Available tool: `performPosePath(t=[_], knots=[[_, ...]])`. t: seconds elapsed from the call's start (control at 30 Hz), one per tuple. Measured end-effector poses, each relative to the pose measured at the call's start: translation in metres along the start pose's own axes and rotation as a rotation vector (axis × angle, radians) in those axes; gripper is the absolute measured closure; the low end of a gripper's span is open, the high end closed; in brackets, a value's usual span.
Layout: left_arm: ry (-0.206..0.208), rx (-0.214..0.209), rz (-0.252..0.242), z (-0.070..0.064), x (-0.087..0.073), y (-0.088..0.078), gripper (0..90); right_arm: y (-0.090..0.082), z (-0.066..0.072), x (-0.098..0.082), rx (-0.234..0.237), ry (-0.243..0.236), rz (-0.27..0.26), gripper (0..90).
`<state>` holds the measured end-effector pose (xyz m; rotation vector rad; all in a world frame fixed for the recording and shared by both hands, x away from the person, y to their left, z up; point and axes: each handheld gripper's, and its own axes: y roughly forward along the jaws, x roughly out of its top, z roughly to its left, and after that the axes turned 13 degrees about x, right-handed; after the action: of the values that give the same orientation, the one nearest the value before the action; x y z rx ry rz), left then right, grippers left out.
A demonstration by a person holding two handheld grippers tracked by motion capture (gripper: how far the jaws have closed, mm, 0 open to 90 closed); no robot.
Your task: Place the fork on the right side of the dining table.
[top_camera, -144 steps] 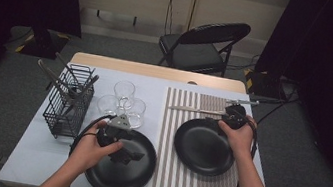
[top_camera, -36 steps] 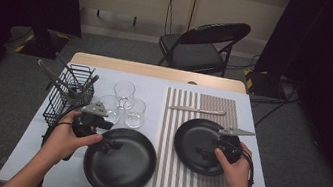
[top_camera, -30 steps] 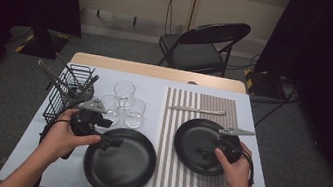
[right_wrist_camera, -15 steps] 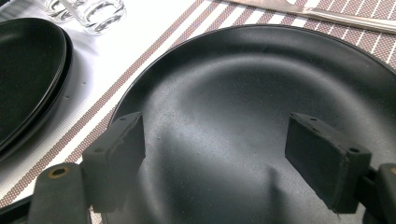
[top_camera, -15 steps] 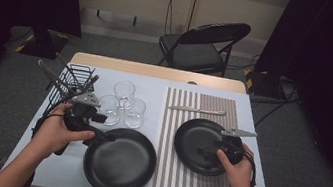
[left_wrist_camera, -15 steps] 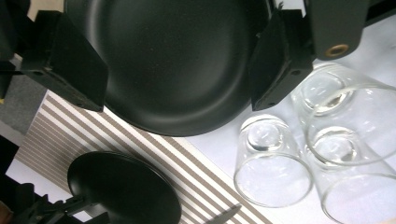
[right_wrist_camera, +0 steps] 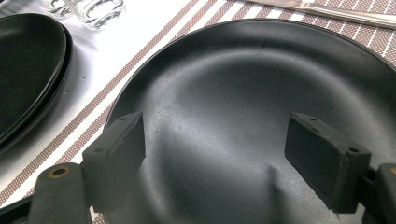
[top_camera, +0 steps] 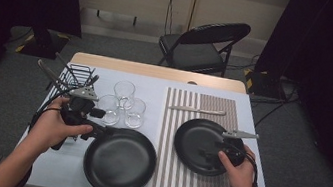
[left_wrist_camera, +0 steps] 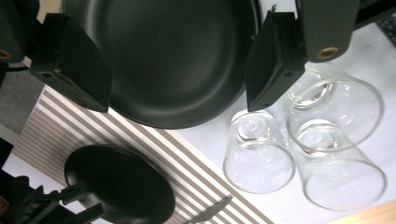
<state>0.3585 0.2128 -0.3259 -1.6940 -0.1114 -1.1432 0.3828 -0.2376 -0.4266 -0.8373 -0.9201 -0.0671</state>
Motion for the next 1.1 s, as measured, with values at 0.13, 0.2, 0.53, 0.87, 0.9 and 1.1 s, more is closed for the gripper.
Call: performPosePath(t=[0.13, 0.2, 0.53, 0.87, 0.9, 1.1], knots=[[-0.013, 0.005, 0.004, 0.004, 0.0, -0.002, 23.5, -0.002, 0.001, 0.0, -0.005, 0.0, -0.003, 20.0], [-0.008, 0.01, 0.0, 0.007, 0.001, -0.003, 23.7, -0.002, 0.001, -0.001, -0.007, -0.001, -0.003, 20.0], [-0.003, 0.037, -0.002, 0.011, 0.007, -0.01, 25.7, -0.007, 0.001, -0.001, -0.013, -0.002, -0.01, 20.0], [-0.009, 0.038, -0.002, 0.017, 0.01, -0.02, 27.7, -0.008, 0.0, -0.003, -0.014, -0.001, -0.009, 20.2], [-0.013, 0.044, -0.004, 0.017, 0.011, -0.021, 27.7, -0.009, 0.0, -0.003, -0.015, 0.002, -0.008, 20.2], [-0.011, 0.051, -0.005, 0.021, 0.011, -0.027, 28.1, -0.009, 0.0, -0.004, -0.016, 0.0, -0.005, 20.2]])
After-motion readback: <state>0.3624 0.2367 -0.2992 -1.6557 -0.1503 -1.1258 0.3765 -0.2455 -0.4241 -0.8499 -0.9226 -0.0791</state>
